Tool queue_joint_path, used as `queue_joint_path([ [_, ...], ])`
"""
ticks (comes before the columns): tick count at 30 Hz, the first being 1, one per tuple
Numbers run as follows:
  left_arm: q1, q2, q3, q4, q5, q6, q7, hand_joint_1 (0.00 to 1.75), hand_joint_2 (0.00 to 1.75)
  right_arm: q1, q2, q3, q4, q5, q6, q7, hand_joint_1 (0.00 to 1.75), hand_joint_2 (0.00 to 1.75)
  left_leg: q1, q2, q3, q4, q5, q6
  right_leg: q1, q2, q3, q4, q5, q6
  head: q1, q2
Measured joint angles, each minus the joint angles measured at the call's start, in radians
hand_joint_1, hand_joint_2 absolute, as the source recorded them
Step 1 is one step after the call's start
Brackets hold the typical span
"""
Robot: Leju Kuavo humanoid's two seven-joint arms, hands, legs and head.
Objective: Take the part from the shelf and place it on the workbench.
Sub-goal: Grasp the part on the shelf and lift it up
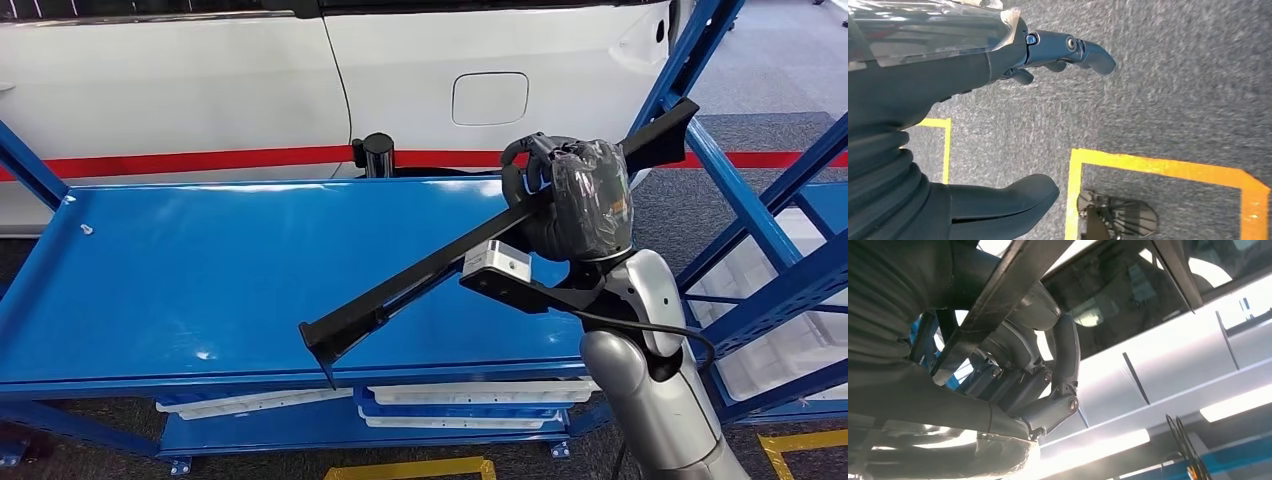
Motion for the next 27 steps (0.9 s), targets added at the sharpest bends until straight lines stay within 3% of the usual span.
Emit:
queue_joint_path([
  [1,0.000,0.000,0.000,0.000,0.001,0.000,0.000,0.00,1.75,-0.011,-0.001,0.008,0.014,-0.004,0.000,0.000,1.75,1.75,-0.003,0.000,-0.012,0.001,0.008,0.001,0.000,0.000,-0.005,0.044,-0.017,0.002,0.000,0.000],
  [2,0.000,0.000,0.000,0.000,0.002,0.000,0.000,0.00,1.75,-0.021,-0.001,0.017,0.027,-0.007,0.001,0.000,1.75,1.75,-0.005,0.000,-0.022,0.003,0.015,0.002,0.000,0.000,0.007,0.054,-0.018,0.006,0.000,0.000],
  [3,0.000,0.000,0.000,0.000,0.003,0.000,0.000,0.00,1.75,-0.033,-0.001,0.025,0.038,-0.010,0.002,0.000,1.75,1.75,-0.007,-0.001,-0.032,0.005,0.021,0.002,0.001,0.000,0.039,0.023,-0.005,0.013,0.000,0.000],
  [4,0.000,0.000,0.000,0.000,0.003,0.000,0.000,0.00,1.75,-0.045,0.000,0.032,0.047,-0.011,0.002,0.000,1.75,1.75,-0.009,-0.002,-0.040,0.008,0.027,0.001,0.002,0.000,0.089,-0.043,0.013,0.017,0.000,0.000],
  [6,-0.001,-0.001,0.000,0.000,0.004,0.001,0.000,0.00,1.75,-0.069,0.002,0.044,0.061,-0.013,0.003,0.000,1.75,1.75,-0.011,-0.003,-0.052,0.014,0.036,-0.006,0.009,0.000,0.183,-0.183,0.028,0.011,-0.001,0.000],
  [8,-0.003,-0.001,0.000,0.000,0.004,0.001,0.000,0.00,1.75,-0.085,0.004,0.053,0.072,-0.013,0.003,0.000,1.75,1.75,-0.011,-0.004,-0.059,0.017,0.046,-0.016,0.019,0.000,0.215,-0.239,0.026,-0.001,0.001,0.000],
  [9,-0.003,-0.001,0.000,0.000,0.004,0.001,0.000,0.00,1.75,-0.089,0.004,0.057,0.077,-0.013,0.003,0.000,1.75,1.75,-0.011,-0.004,-0.061,0.017,0.052,-0.021,0.020,0.000,0.213,-0.240,0.032,-0.005,0.001,0.000],
  [11,-0.003,0.000,0.000,0.000,0.004,0.001,0.000,0.00,1.75,-0.095,0.007,0.063,0.087,-0.013,0.003,0.000,1.75,1.75,-0.010,-0.006,-0.070,0.027,0.043,-0.033,0.008,-0.002,0.205,-0.245,0.047,-0.018,0.001,0.000],
  [13,-0.004,0.001,0.000,0.000,0.005,0.002,0.000,0.00,1.75,-0.102,0.011,0.069,0.095,-0.019,0.004,0.000,1.75,1.75,-0.005,-0.008,-0.101,0.098,-0.021,-0.047,-0.003,-0.005,0.189,-0.249,0.065,-0.033,-0.001,0.000],
  [15,-0.004,0.002,0.000,0.000,0.009,0.003,0.000,0.00,1.75,-0.109,0.015,0.075,0.103,-0.032,0.004,0.000,1.75,1.75,0.005,-0.007,-0.146,0.232,-0.105,-0.061,-0.002,-0.006,0.167,-0.248,0.081,-0.039,-0.003,0.000],
  [16,-0.004,0.003,0.000,0.000,0.011,0.004,0.000,0.00,1.75,-0.111,0.016,0.079,0.108,-0.040,0.003,-0.001,1.75,1.75,0.010,-0.007,-0.159,0.286,-0.127,-0.067,-0.002,-0.006,0.156,-0.247,0.089,-0.037,-0.003,0.000],
  [17,-0.004,0.003,0.000,0.000,0.013,0.004,0.000,0.00,1.75,-0.112,0.016,0.081,0.113,-0.048,0.003,-0.002,1.75,1.75,0.015,-0.006,-0.157,0.309,-0.126,-0.072,-0.003,-0.007,0.146,-0.246,0.097,-0.034,-0.003,0.000],
  [18,-0.005,0.003,0.000,0.000,0.014,0.004,0.001,0.00,1.75,-0.113,0.017,0.084,0.118,-0.055,0.002,-0.002,1.75,1.75,0.021,-0.005,-0.136,0.294,-0.107,-0.077,-0.005,-0.007,0.136,-0.244,0.104,-0.029,-0.003,0.000],
  [19,-0.006,0.004,0.000,0.000,0.016,0.005,0.001,0.00,1.75,-0.114,0.017,0.086,0.122,-0.061,0.001,-0.003,1.75,1.75,0.026,-0.004,-0.096,0.243,-0.079,-0.081,-0.007,-0.007,0.127,-0.241,0.110,-0.024,-0.003,0.000],
  [21,-0.009,0.005,0.000,0.000,0.018,0.006,0.002,0.00,1.75,-0.118,0.015,0.088,0.128,-0.075,-0.001,-0.006,1.75,1.75,0.033,-0.006,-0.002,0.104,-0.050,-0.088,-0.009,-0.007,0.111,-0.231,0.120,-0.010,-0.003,0.000],
  [23,-0.012,0.005,0.000,0.000,0.018,0.007,0.004,0.00,1.75,-0.121,0.013,0.089,0.132,-0.092,-0.007,-0.011,1.75,1.75,0.029,-0.011,0.039,0.031,-0.053,-0.081,-0.005,-0.008,0.100,-0.225,0.131,0.006,-0.002,0.000],
  [25,-0.011,0.005,0.000,0.000,0.020,0.010,0.008,0.00,1.75,-0.118,0.011,0.090,0.136,-0.107,-0.013,-0.016,1.75,1.75,0.023,-0.012,0.028,0.026,-0.044,-0.059,-0.004,-0.009,0.094,-0.228,0.145,0.024,0.001,0.000],
  [27,-0.011,0.006,0.001,0.000,0.022,0.016,0.010,0.00,1.75,-0.111,0.009,0.090,0.141,-0.118,-0.019,-0.019,1.75,1.75,0.021,-0.007,0.009,0.022,-0.023,-0.031,-0.006,-0.007,0.071,-0.204,0.121,0.026,0.001,0.000],
])
